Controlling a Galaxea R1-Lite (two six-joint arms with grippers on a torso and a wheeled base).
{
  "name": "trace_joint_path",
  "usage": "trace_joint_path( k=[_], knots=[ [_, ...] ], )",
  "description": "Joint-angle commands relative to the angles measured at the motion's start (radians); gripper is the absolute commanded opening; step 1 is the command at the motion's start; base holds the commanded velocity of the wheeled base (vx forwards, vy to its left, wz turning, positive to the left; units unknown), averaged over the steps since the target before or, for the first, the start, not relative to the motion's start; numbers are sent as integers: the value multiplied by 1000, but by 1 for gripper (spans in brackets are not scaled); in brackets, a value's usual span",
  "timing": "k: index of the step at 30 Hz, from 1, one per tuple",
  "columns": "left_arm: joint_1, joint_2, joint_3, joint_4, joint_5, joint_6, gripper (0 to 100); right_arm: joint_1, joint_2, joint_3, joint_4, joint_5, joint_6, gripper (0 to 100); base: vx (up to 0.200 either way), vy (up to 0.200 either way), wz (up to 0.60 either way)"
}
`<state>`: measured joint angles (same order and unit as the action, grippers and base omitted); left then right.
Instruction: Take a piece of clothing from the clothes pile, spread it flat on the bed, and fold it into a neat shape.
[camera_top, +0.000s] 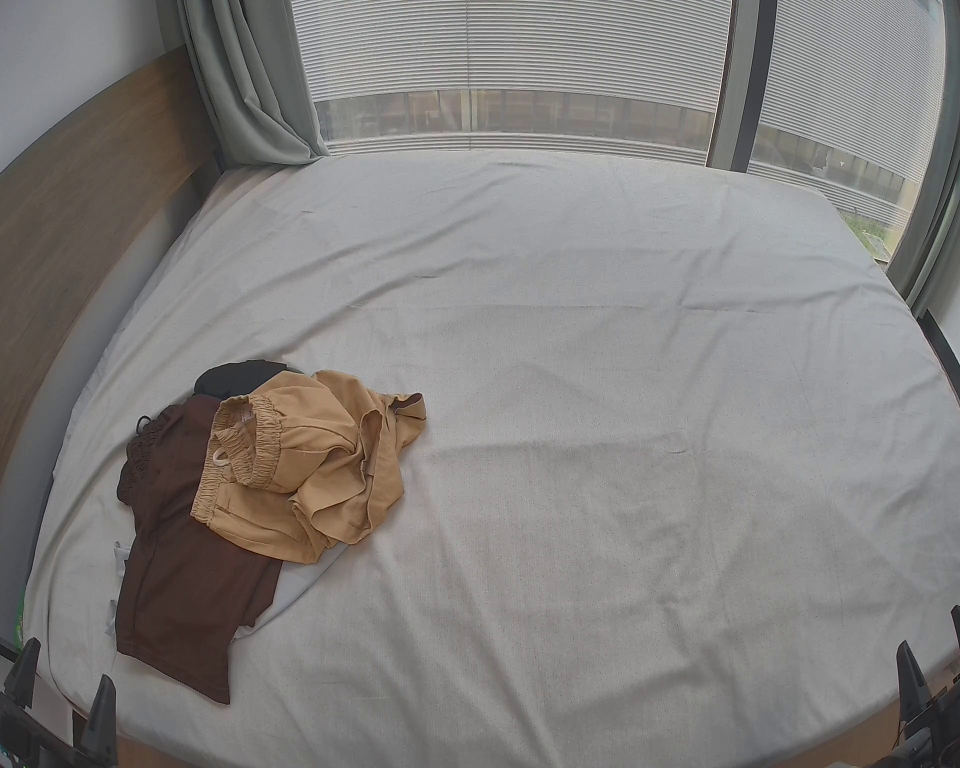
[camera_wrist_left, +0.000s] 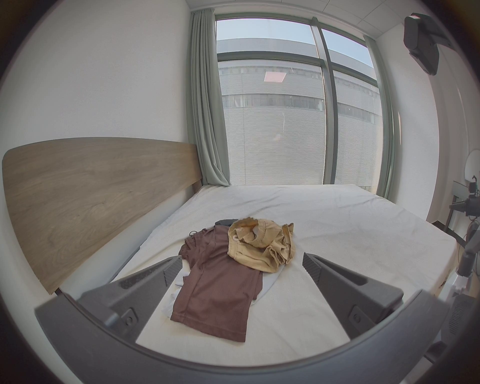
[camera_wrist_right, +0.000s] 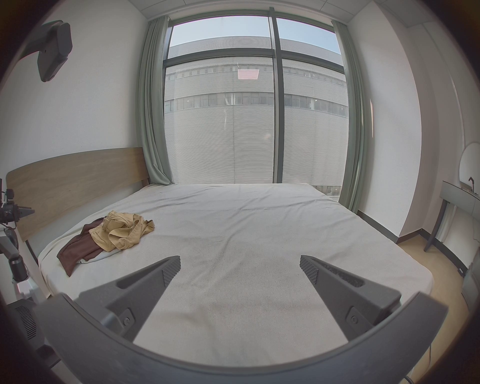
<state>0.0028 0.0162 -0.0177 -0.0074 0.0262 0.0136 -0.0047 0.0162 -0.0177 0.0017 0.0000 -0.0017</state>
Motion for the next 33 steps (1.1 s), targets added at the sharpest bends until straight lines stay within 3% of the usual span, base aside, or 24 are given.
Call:
trace_joint_path(
  k=[1,4,18,23,33],
  knots=[
    [2,-13,-15,-17,1,-6,100,0,-9,18,0,0,0,100,0,0,0],
    [3,50,-117,-17,-6,-4,100,0,-9,18,0,0,0,100,0,0,0],
    [-3,133,-134,-25,-35,-9,100,0,-9,18,0,-2,2,100,0,0,0],
    [-30,231,-202,-28,-38,-24,100,0,-9,18,0,-2,2,100,0,0,0],
    [-70,378,-249,-34,-135,-198,100,0,-9,18,0,-2,2,100,0,0,0]
  ],
)
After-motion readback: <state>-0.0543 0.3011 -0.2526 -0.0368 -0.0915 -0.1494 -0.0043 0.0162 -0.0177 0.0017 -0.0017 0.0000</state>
